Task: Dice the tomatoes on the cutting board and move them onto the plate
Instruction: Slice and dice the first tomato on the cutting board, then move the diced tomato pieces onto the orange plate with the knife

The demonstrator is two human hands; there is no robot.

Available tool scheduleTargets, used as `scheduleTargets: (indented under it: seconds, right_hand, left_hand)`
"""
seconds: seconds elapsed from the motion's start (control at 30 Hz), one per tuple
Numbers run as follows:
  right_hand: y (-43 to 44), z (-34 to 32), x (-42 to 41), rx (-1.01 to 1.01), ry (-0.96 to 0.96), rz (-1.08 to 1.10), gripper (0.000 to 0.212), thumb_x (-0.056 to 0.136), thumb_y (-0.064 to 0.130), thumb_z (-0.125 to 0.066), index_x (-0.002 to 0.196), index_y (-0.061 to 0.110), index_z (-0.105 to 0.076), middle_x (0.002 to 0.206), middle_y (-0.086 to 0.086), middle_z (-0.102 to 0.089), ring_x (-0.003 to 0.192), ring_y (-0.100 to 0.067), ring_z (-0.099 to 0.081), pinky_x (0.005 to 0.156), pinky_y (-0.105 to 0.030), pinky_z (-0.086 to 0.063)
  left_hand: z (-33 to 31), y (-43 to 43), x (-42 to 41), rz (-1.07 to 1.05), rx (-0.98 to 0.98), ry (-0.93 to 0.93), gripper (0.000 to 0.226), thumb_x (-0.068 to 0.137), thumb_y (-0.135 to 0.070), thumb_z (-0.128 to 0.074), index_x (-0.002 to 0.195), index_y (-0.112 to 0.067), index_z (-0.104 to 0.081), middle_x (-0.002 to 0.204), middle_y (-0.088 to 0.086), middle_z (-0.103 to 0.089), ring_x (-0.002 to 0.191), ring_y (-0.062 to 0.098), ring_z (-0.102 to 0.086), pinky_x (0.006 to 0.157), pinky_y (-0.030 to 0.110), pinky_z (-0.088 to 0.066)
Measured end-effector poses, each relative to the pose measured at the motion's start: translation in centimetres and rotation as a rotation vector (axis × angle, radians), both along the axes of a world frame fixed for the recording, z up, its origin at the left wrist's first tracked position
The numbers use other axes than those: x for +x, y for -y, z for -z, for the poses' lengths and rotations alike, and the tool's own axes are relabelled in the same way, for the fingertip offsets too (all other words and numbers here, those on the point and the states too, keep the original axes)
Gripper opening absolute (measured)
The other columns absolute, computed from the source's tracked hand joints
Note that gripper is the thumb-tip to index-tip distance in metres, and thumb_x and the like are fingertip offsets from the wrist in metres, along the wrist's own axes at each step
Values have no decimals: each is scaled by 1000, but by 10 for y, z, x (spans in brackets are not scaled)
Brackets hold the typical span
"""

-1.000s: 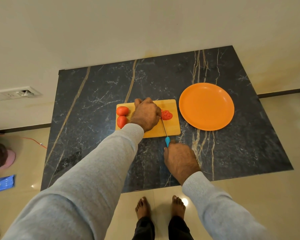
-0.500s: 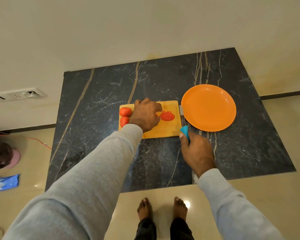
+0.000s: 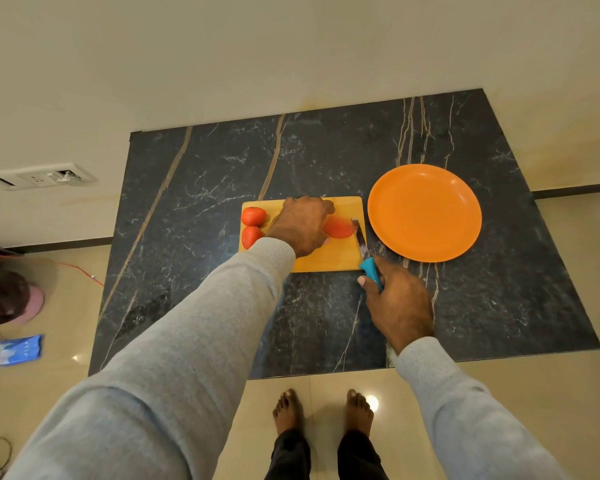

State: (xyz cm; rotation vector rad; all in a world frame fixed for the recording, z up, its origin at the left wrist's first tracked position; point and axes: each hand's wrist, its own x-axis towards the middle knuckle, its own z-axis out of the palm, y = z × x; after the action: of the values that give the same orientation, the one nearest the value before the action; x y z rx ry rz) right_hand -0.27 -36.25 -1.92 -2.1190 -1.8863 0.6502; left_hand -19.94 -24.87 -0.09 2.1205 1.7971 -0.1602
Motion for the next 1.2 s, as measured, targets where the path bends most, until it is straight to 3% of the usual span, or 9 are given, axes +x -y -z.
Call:
scheduleTargets:
  seconds: [0.2,0.37,0.57,0.73,0.87,1.07,1.2]
  right_hand:
    - [-7,0,-3,-38,-39,13,49,94,49,-64,136,24,-59,116,-1,-70,104,-24,-65,84,-42,-59]
    - [-10,0,-6,-46,-70,21,52,94,47,-66,138,21,-60,122,-2,-69,111,-24,-64,92,-43,-57]
    - [-11,2,-8,-36,-183,25,50,91,45,-70,135,24,-63,111,1,-72,99,-20,-66,87,-43,-59]
    - [-11,5,-7,-26,-252,24,47,89,42,-74,132,26,-65,88,9,-68,79,-10,-62,72,-29,-55]
    - [-10,3,-7,-13,-309,16,41,89,38,-76,127,24,-69,85,6,-68,77,-11,-61,64,-21,-46]
    - [-10,2,-5,-19,-398,29,43,88,37,-76,129,25,-68,80,11,-66,75,-10,-63,72,-35,-60]
    - [-12,-1,5,-13,-417,53,47,89,38,-76,133,27,-65,84,23,-62,81,-4,-62,75,-30,-57]
  left_hand:
    - [1,-6,4,-79,-66,110,61,84,-28,-87,140,-22,-63,129,5,-67,114,28,-65,100,47,-58]
    - [2,-7,3,-97,-59,152,49,88,-26,-84,134,-20,-69,126,5,-70,113,26,-66,100,43,-58]
    - [2,-1,6,-120,-30,199,45,89,-27,-83,132,-19,-71,125,4,-71,115,24,-65,102,41,-56]
    - [3,2,5,-173,-41,267,43,89,-27,-84,130,-19,-73,128,2,-72,117,23,-66,104,40,-56]
    - [3,4,5,-174,-56,278,42,90,-27,-83,130,-20,-73,130,2,-71,117,21,-66,106,41,-55]
    - [-2,4,3,-129,-32,292,31,95,-22,-77,126,-17,-76,127,4,-73,114,21,-67,103,38,-57]
    - [-5,0,11,-139,-34,345,30,90,-23,-82,119,-16,-79,124,3,-75,111,19,-69,102,40,-58]
